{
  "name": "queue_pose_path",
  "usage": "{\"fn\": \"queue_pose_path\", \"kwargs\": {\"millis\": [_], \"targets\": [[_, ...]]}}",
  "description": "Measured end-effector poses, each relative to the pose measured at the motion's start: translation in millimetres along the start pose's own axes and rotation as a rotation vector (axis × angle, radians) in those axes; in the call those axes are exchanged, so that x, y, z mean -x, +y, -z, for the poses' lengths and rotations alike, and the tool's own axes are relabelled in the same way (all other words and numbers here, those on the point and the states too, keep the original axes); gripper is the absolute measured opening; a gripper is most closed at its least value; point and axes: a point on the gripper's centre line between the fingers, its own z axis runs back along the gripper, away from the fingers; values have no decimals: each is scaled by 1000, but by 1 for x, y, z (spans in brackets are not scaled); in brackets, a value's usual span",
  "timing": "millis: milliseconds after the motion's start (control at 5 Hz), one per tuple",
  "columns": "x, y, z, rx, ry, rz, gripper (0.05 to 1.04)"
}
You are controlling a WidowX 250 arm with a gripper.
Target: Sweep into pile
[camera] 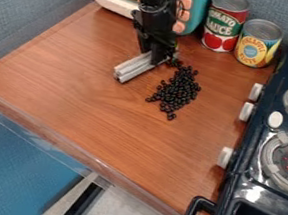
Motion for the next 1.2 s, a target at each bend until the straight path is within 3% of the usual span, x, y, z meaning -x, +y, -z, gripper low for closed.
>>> {"fn": "queue_pose_path", "kwargs": {"millis": [600, 800, 1000, 1200], "targets": [[9, -20, -8, 5, -22, 72, 364], [5, -4, -37, -56, -84, -29, 364], [19, 32, -61, -125, -91, -203, 364], [50, 58, -67, -176, 4, -310, 364]]}}
